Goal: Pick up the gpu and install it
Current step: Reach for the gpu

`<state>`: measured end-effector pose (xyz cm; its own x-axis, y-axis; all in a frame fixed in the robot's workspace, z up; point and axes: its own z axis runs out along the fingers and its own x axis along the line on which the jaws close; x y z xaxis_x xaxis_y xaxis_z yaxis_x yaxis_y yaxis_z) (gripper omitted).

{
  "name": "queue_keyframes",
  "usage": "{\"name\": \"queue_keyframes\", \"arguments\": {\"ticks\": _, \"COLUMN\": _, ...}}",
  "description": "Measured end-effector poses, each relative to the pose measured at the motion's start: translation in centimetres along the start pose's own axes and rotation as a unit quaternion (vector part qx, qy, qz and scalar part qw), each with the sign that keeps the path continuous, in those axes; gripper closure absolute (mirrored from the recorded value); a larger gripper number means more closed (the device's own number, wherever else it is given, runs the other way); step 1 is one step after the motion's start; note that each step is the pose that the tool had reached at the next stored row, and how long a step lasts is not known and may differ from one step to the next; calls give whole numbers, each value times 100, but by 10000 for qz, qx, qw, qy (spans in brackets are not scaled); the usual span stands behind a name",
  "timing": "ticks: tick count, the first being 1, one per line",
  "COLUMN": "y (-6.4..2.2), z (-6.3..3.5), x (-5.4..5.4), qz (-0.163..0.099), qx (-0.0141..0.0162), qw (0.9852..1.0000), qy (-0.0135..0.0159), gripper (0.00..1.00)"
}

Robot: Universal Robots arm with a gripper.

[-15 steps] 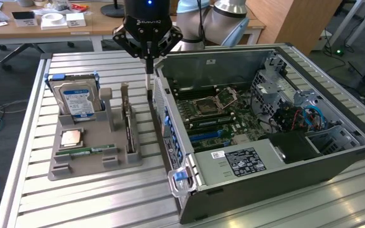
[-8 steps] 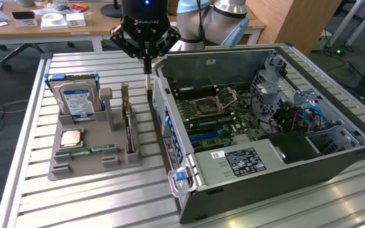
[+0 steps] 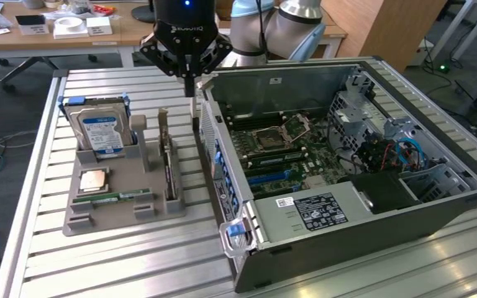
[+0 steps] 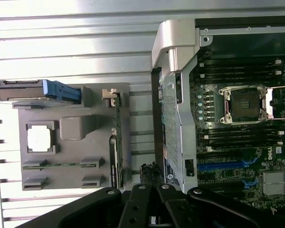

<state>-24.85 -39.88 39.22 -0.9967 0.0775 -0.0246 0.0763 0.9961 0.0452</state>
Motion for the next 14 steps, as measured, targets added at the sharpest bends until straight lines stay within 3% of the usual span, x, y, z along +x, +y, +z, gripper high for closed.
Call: {"name": "queue_keyframes", "arguments": {"ticks": 14, "y": -4, "z": -1, "x": 55, "qz": 0, "qx": 0, "qw": 10000, "qy": 0, "gripper": 89}}
